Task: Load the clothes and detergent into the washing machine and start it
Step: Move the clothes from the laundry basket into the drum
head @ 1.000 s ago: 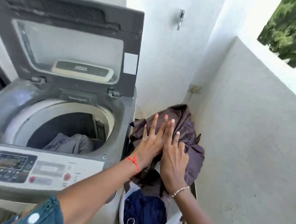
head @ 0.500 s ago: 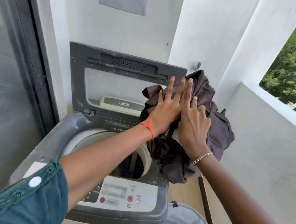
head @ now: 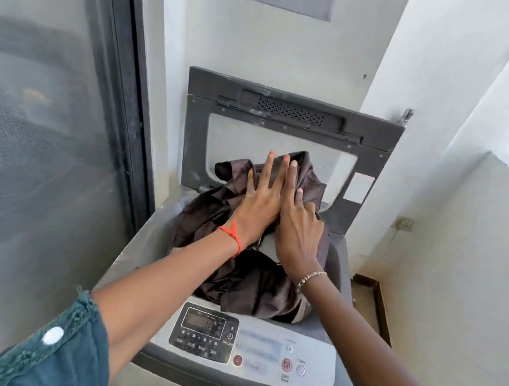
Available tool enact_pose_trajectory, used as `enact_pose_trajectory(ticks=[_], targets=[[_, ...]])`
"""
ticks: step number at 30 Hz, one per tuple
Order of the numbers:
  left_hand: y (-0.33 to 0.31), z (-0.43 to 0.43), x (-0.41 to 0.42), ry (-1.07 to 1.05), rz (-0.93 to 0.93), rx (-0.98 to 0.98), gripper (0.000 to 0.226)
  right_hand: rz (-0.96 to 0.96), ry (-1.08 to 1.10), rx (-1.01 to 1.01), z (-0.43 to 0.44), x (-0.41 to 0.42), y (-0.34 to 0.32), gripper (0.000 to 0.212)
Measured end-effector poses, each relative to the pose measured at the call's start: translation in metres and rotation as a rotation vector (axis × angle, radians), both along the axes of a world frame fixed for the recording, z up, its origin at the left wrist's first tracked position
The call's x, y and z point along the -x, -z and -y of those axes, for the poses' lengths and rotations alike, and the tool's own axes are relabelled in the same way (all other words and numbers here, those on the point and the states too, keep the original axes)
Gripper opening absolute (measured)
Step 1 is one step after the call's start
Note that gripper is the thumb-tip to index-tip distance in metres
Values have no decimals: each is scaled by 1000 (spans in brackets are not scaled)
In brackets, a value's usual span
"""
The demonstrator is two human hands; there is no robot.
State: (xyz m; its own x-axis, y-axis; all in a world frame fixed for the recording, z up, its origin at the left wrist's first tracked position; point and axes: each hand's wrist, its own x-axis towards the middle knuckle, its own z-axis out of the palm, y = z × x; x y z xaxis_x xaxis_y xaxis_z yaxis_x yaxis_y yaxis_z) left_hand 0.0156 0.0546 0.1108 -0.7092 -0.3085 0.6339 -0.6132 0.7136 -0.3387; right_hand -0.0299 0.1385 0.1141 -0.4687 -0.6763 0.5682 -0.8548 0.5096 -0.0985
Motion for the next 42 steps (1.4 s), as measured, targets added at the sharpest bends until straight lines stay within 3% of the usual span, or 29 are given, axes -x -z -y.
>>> enact_pose_trajectory(ticks=[8,14,18,23,31,42], targets=[[107,44,9,-149,176,-279,58,137,-97,-194,53,20,105,80],[173,62,8,-174,392,-468,63,227,-143,-352,71,25,182,88],[203,71,10,-123,621,-728,62,277,-142,-469,78,29,217,77],[216,75,15,-219,560,-834,66,392,-111,-583,87,38,244,78],[224,62,10,-185,649,-826,98,617,-46,-767,71,53,242,106],[158,16,14,-87,523,-707,96,571,-13,-469,6,73,160,95]])
